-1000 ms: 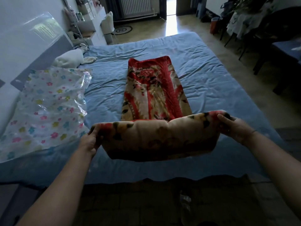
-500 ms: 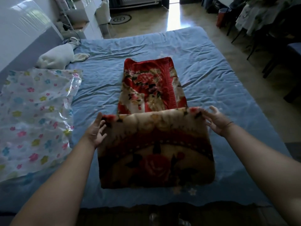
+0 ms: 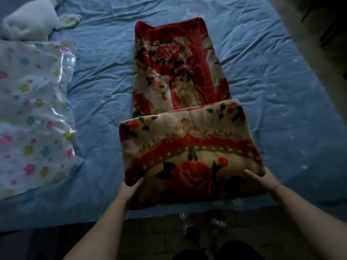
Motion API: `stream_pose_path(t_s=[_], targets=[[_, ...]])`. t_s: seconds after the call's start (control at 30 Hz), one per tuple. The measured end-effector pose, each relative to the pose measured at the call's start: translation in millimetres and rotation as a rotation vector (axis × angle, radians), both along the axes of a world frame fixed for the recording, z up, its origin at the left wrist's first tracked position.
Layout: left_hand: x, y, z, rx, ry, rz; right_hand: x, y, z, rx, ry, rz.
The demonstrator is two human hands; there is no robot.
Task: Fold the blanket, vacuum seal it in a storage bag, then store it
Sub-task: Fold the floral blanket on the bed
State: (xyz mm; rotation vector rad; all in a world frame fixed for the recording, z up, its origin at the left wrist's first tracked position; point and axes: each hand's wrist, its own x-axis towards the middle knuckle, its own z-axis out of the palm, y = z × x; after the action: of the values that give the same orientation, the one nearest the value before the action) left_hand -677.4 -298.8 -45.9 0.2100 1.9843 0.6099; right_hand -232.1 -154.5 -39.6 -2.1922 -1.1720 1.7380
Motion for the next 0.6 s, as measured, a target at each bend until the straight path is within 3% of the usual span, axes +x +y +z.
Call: stream_pose_path(t_s=[0.17, 0.37, 0.6], targets=[[-9, -30, -18, -0.133, -0.065, -0.076, 4, -10, -8, -0.045, 0.000, 0.109], [-7, -49, -15, -0.073, -0.041, -0.126, 0, -25, 3, 0.027, -0.176, 0.189], [11, -78, 13, 0.046, 0.104, -0.071, 11, -59, 36, 0.171, -0.161, 0.154]])
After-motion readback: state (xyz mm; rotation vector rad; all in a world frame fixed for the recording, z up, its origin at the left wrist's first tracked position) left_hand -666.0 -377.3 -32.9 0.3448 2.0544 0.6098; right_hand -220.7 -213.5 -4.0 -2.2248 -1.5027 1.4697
